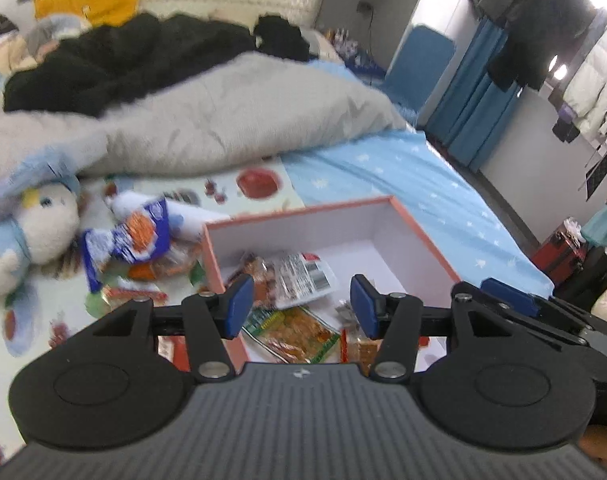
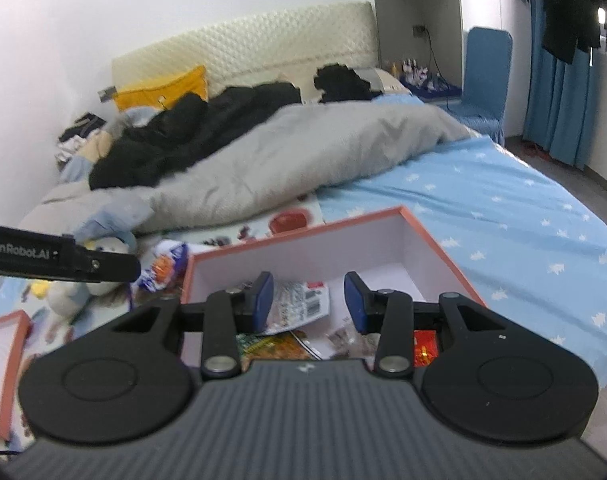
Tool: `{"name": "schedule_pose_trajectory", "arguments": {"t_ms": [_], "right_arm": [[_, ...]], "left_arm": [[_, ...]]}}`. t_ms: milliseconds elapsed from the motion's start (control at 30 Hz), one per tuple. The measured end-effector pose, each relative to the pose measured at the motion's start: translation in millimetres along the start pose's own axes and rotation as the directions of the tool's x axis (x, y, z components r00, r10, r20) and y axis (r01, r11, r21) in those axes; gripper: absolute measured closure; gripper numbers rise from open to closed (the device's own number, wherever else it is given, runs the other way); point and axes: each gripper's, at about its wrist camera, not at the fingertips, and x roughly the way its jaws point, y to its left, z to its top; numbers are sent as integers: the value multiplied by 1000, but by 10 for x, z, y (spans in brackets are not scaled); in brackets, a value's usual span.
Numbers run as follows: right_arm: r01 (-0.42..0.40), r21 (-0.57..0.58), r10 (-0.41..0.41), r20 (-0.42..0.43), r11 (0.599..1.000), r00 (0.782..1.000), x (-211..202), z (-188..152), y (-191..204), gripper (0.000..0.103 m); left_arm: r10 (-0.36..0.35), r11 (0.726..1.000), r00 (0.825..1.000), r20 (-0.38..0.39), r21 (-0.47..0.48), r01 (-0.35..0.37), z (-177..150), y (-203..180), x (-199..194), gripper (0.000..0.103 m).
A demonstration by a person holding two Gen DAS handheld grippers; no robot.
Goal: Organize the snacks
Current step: 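Withdraw both tools from the box back over the snack pile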
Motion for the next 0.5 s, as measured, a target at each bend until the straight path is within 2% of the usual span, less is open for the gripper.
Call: {"name": "schedule_pose_trajectory", "arguments": {"t_ms": [300, 500], "right_arm": [[-58, -30, 61, 85, 998, 995, -339, 104, 311, 61], [-95, -48, 100, 115, 994, 988, -465, 48, 533, 61]], "left_arm": [[21, 1000, 993, 115, 16, -23, -33, 130, -631, 44], [49, 999, 987, 153, -16, -47, -182, 336, -1000, 44]]}}
